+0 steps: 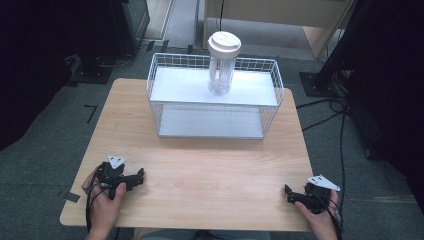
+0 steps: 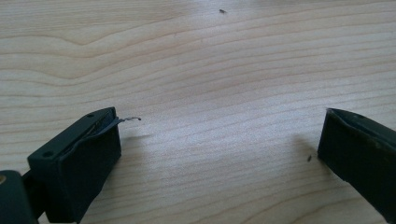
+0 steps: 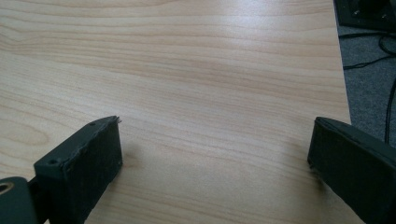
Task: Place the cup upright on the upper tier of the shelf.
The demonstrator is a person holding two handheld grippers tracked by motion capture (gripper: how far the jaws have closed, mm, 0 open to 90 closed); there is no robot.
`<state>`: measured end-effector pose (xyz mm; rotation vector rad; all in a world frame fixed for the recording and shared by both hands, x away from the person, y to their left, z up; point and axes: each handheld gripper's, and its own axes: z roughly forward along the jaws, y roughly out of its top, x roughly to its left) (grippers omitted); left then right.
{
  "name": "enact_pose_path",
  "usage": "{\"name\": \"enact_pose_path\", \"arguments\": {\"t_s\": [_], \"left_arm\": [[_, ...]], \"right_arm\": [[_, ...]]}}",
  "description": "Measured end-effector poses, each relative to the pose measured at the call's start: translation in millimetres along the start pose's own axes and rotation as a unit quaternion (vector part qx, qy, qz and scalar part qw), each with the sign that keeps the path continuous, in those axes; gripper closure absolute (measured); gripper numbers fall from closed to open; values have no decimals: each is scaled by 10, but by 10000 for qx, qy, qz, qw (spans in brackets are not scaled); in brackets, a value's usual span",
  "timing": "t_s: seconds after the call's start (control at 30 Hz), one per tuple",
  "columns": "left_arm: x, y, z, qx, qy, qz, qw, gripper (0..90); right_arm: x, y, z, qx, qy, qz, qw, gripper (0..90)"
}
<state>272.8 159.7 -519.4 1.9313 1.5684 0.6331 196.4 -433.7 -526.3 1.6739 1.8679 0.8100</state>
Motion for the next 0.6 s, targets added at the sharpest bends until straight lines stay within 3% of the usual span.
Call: {"name": "enact_pose_path", "arguments": {"t_s": [0.6], "left_arm": [[0, 1, 0, 3, 0, 0, 10000, 0]], "right_arm": [[-24, -5, -12, -35, 119, 81, 9999, 34]]}}
